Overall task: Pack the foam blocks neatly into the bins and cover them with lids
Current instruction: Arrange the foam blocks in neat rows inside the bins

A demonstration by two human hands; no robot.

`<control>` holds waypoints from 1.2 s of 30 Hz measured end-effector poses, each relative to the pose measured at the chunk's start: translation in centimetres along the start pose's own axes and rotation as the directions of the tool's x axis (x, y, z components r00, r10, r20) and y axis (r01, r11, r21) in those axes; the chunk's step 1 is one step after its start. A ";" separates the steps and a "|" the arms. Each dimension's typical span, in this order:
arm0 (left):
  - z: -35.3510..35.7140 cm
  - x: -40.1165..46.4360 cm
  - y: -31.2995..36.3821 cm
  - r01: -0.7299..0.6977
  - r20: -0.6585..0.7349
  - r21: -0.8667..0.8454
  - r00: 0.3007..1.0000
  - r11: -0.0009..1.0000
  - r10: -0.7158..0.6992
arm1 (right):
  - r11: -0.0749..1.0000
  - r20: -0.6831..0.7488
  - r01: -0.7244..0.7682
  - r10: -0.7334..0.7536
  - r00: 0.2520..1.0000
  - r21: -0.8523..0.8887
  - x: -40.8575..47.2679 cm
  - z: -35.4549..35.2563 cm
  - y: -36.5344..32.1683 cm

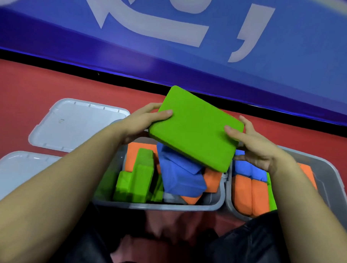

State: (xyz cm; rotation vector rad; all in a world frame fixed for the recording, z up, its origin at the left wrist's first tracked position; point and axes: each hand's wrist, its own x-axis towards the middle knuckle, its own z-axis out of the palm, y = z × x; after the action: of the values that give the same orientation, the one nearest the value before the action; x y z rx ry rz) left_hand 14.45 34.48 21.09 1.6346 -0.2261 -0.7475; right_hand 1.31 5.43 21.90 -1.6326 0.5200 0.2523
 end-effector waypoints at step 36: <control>9.2 -1.8 -5.3 -0.361 0.268 0.480 0.928 0.799 0.258 | 0.396 0.288 0.376 -0.264 0.921 -0.838 -1.7 2.8 2.0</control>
State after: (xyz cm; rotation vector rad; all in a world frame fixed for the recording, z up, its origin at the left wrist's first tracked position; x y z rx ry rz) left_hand 6.31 29.13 16.43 1.9687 -0.8854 -0.6127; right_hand -0.75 8.35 20.56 -2.7060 -0.1102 0.3493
